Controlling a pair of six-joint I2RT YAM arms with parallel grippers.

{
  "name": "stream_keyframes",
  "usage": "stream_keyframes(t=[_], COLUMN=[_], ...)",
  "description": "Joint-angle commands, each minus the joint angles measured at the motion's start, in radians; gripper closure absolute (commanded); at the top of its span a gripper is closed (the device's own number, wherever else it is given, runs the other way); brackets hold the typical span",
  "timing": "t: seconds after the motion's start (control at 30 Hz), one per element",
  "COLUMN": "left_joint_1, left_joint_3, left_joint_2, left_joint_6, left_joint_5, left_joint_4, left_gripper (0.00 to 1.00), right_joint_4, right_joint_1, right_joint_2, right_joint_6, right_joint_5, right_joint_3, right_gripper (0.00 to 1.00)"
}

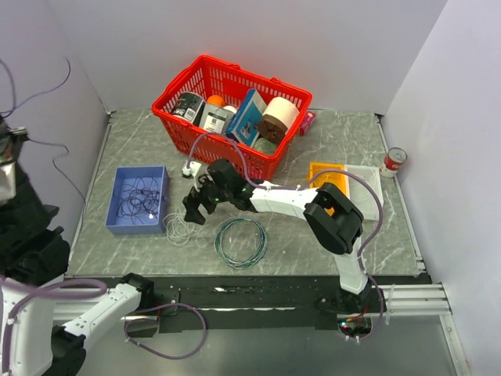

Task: Untangle the cables

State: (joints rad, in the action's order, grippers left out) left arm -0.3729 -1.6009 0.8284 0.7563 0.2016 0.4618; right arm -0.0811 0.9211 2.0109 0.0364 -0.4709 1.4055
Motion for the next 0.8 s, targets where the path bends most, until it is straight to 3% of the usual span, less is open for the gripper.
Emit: stream_keyframes(t=[0.0,0.17,0.3,0.37,0.5,0.77], left_joint_1=[-0.004,0.012,0.106,0.150,0.345,0.450], left_joint_3=[0.097,0.234,0.237,0.265,0.320,0.420], left_joint_2=[-0.009,0.014,0.009,0.018,0.023,0.067], left_joint_6=[0.012,0.181,0.094,0.069,-0.027,-0.123], left_joint_5=[0.163,0.245,0.116,0.116,-0.025,-0.102], left_joint_4=[-0.187,-0.111,-0.242,-0.249,-0.299,-0.311], left_gripper=[0.99,0.99,0.99,0.99,0.99,0.99], right_joint_4=[0.004,-0.002,-0.025,-0.032,-0.060,-0.042], right_joint_1=[0.009,0.010,0.010,0.010,0.012,0.010], right_joint_2=[-0.060,-0.104,-0.139,-0.144,-0.170,-0.181], right_joint_6=[0.031,0.046,0.046,0.043,0.033,0.060], right_joint_5=[-0.014,-0.008,0.006,0.005,0.008,0.026], right_joint_3=[0.035,-0.020,-0.066,-0.086,-0.126,-0.145], right_gripper=[0.00,0.00,0.00,0.00,0.00,0.00])
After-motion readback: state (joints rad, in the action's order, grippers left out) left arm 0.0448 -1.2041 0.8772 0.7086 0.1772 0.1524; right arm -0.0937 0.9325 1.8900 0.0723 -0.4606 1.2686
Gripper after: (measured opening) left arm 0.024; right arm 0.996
